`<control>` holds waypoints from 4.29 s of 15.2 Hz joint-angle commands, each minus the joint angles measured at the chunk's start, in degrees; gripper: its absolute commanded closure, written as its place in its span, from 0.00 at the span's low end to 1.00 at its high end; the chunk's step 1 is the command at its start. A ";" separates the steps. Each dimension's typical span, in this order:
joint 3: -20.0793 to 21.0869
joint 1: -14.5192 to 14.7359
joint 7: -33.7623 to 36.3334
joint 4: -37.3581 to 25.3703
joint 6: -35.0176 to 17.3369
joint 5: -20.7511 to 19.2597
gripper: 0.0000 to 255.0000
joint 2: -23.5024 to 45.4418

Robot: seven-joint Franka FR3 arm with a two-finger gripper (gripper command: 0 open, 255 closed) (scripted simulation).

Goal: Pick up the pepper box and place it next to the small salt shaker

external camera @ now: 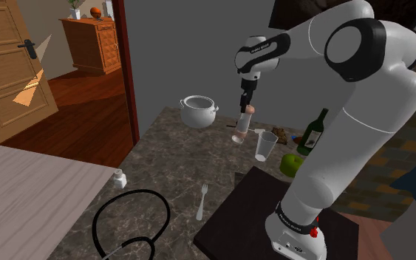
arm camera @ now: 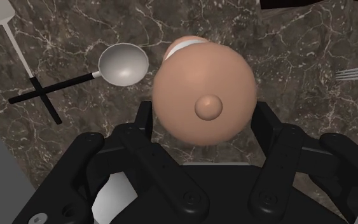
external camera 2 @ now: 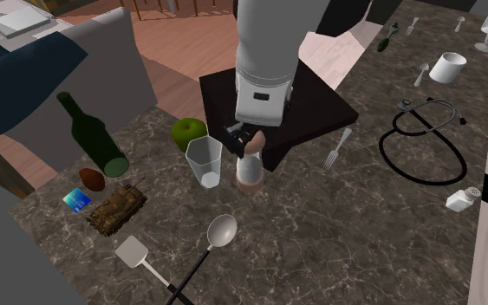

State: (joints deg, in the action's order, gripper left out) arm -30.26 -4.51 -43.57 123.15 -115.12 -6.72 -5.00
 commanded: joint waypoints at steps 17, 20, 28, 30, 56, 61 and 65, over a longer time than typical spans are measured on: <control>0.98 0.33 0.17 -11.14 14.06 -0.91 1.00 -3.21; 1.08 0.39 0.08 -13.02 16.01 -0.88 1.00 -3.30; 7.63 5.19 11.11 -12.07 16.64 0.55 1.00 -3.94; 9.16 6.39 13.67 -12.47 16.80 1.15 1.00 -3.47; 23.74 20.84 41.46 -44.45 24.45 8.59 1.00 22.12; 25.32 23.20 45.85 -60.27 29.77 9.34 1.00 32.59; 25.83 24.15 47.50 -66.34 31.05 9.57 1.00 37.36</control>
State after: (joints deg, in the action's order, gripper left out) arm -4.49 19.52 3.72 57.19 -83.79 2.82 31.76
